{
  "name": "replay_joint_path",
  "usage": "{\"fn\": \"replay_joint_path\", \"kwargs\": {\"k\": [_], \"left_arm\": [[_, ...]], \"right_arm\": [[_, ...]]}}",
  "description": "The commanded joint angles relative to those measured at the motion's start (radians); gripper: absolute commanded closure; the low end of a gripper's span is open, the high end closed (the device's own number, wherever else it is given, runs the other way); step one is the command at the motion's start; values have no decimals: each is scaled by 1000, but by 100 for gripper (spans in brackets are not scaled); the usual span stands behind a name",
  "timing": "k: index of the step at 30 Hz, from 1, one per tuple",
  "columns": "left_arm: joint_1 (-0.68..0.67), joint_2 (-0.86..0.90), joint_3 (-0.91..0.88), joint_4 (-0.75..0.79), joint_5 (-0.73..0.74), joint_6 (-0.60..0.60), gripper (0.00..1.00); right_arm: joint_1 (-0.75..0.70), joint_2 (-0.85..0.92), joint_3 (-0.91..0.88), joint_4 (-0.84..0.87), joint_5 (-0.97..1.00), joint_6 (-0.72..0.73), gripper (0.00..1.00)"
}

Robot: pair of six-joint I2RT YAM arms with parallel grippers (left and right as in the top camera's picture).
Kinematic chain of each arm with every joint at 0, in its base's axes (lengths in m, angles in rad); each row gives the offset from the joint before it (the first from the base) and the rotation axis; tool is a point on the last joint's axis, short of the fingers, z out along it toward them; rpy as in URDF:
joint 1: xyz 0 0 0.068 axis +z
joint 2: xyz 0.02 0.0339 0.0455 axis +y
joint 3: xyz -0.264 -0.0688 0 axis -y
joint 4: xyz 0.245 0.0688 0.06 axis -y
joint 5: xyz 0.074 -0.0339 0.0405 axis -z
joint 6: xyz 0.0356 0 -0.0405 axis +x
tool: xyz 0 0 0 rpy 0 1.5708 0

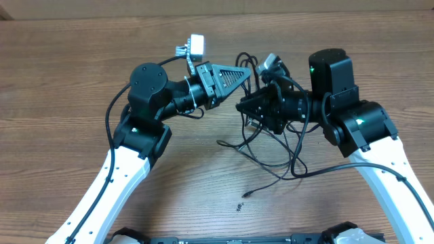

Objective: Untangle cables

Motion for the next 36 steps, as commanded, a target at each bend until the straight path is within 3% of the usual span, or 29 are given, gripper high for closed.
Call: {"fn": "replay_joint_path", "kwargs": {"k": [1,9,12,13,19,29,36], "left_arm": [[37,-14,8,-18,-61,55,96],[143,-14,8,-164,-129,128,96],[184,-14,8,-232,-182,206,96],[220,-14,8,-305,-213,286,96],[297,-14,8,-432,-217,492,96],[360,-14,8,-503,-254,504,96],[361,-14,8,-547,-261,641,96]], "right_arm": [[0,4,3,-23,4,8,96],[0,3,3,-78,2,17,96],[0,3,3,-79,-1,47,96],[0,3,3,-78,-1,66,96],[0,3,3,-78,0,72,96],[0,3,3,-87,0,79,96],[0,3,3,-93,8,79,96]]}}
